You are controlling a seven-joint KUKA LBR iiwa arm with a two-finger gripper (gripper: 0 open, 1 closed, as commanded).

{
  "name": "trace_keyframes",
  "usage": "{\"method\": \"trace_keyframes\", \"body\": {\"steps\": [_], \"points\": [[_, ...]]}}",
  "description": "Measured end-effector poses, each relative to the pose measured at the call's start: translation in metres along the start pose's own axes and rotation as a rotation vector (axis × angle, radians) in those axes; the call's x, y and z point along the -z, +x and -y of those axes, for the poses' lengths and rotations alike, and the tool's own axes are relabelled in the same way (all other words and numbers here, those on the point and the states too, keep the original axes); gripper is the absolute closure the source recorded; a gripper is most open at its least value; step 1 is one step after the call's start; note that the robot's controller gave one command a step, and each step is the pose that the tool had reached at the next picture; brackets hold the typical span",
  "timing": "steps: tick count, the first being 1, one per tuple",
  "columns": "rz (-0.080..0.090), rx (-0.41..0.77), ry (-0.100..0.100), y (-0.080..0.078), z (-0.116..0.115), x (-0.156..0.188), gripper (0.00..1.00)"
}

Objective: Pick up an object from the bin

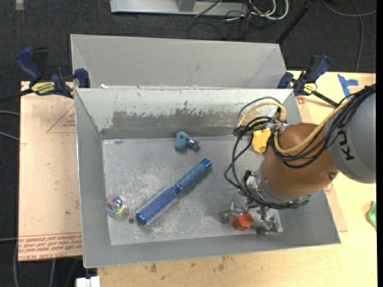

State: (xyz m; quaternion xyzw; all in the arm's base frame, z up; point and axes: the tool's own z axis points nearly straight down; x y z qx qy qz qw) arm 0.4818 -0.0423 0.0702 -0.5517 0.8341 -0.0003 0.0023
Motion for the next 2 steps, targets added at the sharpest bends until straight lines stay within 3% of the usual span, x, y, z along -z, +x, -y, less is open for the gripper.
{"method": "trace_keyframes", "body": {"steps": [1, 2], "points": [[-0.002, 0.002, -0.002, 0.0, 0.0, 0.0, 1.0], [0.0, -0.002, 0.002, -0.001, 0.001, 0.061, 1.0]]}}
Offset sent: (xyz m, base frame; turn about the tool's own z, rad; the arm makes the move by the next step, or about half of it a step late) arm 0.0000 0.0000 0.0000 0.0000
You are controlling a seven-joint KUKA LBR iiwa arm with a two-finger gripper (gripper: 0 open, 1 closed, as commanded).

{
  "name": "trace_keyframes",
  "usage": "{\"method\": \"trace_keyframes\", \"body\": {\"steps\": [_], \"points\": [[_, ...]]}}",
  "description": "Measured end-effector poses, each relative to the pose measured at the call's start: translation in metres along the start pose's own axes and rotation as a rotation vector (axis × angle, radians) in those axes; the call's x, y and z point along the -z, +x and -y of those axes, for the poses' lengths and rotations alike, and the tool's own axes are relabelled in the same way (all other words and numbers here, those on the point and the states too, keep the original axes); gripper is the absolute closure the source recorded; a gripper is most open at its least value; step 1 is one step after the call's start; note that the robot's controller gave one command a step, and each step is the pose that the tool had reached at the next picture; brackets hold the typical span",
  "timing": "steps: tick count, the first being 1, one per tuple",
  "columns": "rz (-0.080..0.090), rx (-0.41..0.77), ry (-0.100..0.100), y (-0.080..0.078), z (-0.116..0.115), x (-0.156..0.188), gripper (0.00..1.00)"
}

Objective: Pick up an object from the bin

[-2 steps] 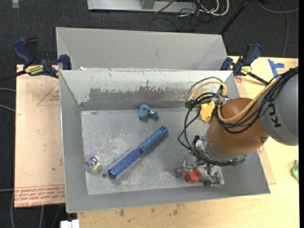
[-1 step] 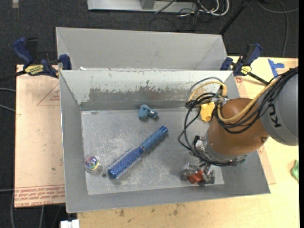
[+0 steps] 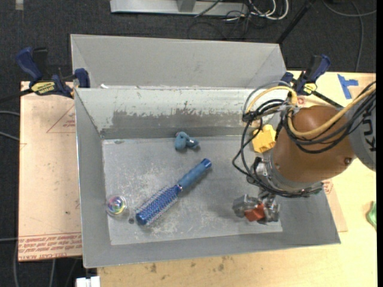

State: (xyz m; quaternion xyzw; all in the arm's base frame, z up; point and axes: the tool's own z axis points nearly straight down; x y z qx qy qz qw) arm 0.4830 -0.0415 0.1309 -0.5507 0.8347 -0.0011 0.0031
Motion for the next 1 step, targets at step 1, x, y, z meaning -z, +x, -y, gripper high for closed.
{"method": "trace_keyframes", "body": {"steps": [1], "points": [[-0.001, -0.003, -0.004, -0.0013, 0.0004, 0.009, 1.0]]}}
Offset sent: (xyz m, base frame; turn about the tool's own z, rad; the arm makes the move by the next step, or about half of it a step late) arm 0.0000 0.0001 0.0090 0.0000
